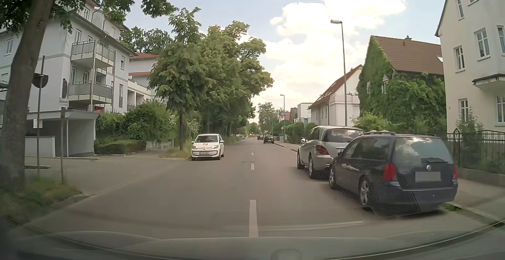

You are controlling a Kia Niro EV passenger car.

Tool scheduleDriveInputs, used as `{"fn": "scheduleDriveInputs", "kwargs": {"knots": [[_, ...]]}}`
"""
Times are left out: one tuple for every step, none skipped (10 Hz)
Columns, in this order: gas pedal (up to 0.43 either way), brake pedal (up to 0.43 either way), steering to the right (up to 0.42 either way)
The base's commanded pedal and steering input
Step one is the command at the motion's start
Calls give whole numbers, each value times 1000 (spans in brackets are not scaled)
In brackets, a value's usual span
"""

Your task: Follow the waypoints while adhering to traffic rules and regulations

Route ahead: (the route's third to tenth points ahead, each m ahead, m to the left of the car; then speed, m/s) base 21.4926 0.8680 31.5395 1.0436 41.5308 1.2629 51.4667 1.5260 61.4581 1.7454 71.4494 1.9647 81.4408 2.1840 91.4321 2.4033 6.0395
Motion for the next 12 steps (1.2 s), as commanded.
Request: {"fn": "scheduleDriveInputs", "kwargs": {"knots": [[0,0,-11],[0,0,-12],[0,0,-13],[0,0,-18],[0,0,-23],[0,0,-28],[0,0,-31],[0,0,-33],[0,0,-33],[0,0,-34],[0,0,-38],[67,0,-39]]}}
